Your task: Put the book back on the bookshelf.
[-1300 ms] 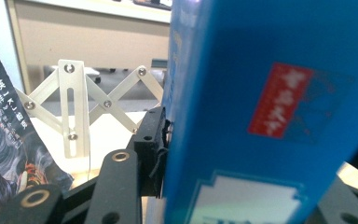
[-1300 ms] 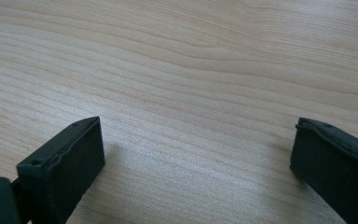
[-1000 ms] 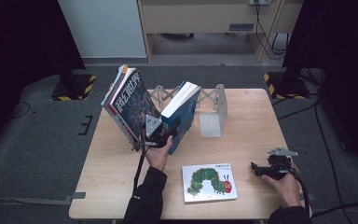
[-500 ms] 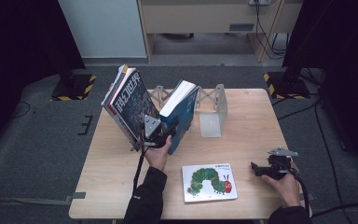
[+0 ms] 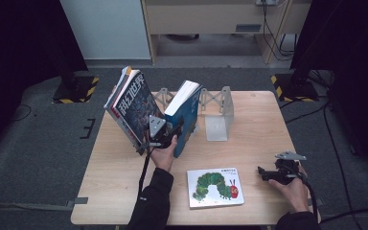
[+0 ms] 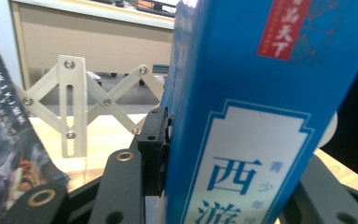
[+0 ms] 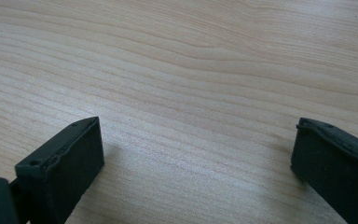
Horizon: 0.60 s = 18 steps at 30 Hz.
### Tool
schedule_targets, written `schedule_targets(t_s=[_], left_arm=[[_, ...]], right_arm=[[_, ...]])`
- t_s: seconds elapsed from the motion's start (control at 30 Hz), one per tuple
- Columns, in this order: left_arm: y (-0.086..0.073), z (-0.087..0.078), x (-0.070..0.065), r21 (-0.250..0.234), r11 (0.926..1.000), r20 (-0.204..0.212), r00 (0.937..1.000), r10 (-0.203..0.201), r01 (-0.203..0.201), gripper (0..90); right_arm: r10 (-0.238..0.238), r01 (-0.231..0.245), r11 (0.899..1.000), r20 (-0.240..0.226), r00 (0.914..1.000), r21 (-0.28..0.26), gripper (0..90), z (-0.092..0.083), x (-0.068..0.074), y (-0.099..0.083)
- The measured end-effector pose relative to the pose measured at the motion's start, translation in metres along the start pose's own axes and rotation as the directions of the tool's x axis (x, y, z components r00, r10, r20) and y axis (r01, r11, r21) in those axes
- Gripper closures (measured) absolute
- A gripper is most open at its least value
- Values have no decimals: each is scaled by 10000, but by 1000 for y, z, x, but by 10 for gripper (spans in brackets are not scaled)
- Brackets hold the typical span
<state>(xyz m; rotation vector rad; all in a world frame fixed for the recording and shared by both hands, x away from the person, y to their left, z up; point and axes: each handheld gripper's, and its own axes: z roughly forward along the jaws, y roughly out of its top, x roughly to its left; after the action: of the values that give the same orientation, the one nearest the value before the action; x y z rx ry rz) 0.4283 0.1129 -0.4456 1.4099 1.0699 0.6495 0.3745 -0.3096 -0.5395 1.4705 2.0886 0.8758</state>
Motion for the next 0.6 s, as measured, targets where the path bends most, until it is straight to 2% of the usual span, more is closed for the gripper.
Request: schedule_targets(t_s=[0.27, 0.37, 0.6], left_arm=[[1, 8, -5, 35, 10000, -138, 9999, 72, -72, 569], [-2, 4, 0, -62, 9999, -240, 9996, 120, -121, 563], [-11, -6, 3, -132, 9996, 14, 9996, 265, -264, 549]], right_arm=[[4, -4, 10000, -4, 10000, 4, 27, 0, 0, 0], [10, -10, 10000, -10, 10000, 13, 27, 0, 0, 0], [-1, 1, 10000, 1, 10000, 4, 27, 0, 0, 0]])
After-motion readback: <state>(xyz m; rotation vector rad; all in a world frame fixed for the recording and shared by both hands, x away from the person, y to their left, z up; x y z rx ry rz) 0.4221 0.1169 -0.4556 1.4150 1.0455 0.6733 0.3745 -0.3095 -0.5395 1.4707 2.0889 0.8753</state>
